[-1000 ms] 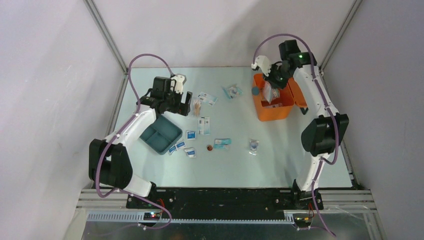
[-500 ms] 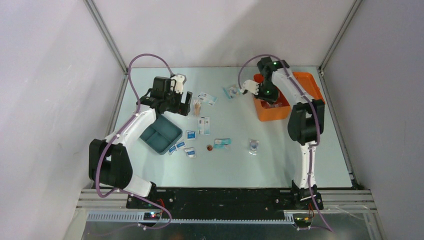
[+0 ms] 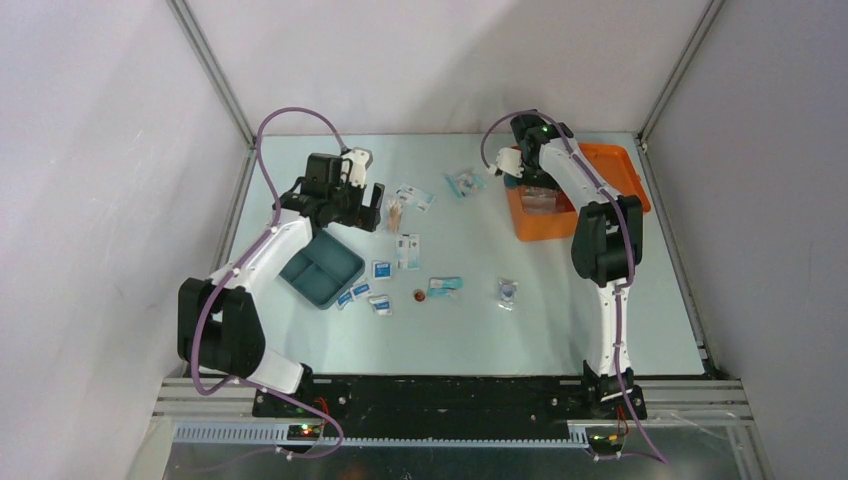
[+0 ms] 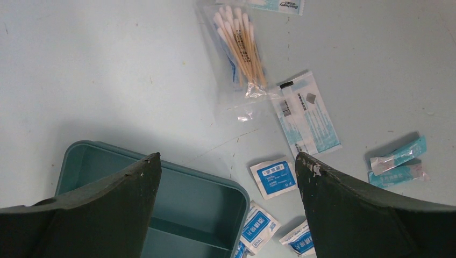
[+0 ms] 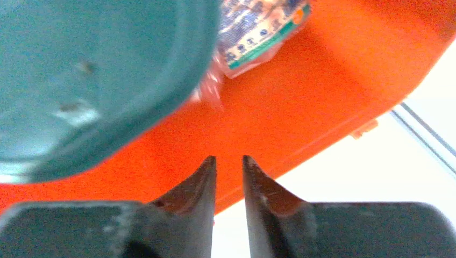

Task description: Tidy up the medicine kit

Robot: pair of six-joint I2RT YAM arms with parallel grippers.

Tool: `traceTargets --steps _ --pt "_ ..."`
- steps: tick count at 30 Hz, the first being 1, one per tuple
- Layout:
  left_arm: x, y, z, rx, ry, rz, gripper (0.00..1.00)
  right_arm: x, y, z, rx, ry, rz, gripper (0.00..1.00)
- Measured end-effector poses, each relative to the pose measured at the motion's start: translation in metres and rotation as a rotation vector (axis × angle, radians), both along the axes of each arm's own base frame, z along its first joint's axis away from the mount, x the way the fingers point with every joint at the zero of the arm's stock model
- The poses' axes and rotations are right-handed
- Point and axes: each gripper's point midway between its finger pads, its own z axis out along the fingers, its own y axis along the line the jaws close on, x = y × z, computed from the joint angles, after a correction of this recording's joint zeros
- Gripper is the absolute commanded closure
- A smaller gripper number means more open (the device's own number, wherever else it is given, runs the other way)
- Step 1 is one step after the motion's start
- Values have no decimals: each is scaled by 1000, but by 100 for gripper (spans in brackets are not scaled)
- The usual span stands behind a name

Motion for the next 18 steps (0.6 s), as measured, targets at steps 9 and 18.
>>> traceTargets --steps 9,18 --pt "0 0 0 0 0 0 1 9 -6 20 -30 -70 -34 53" --pt "7 -2 2 -2 -3 0 1 24 31 21 331 -147 -173 53"
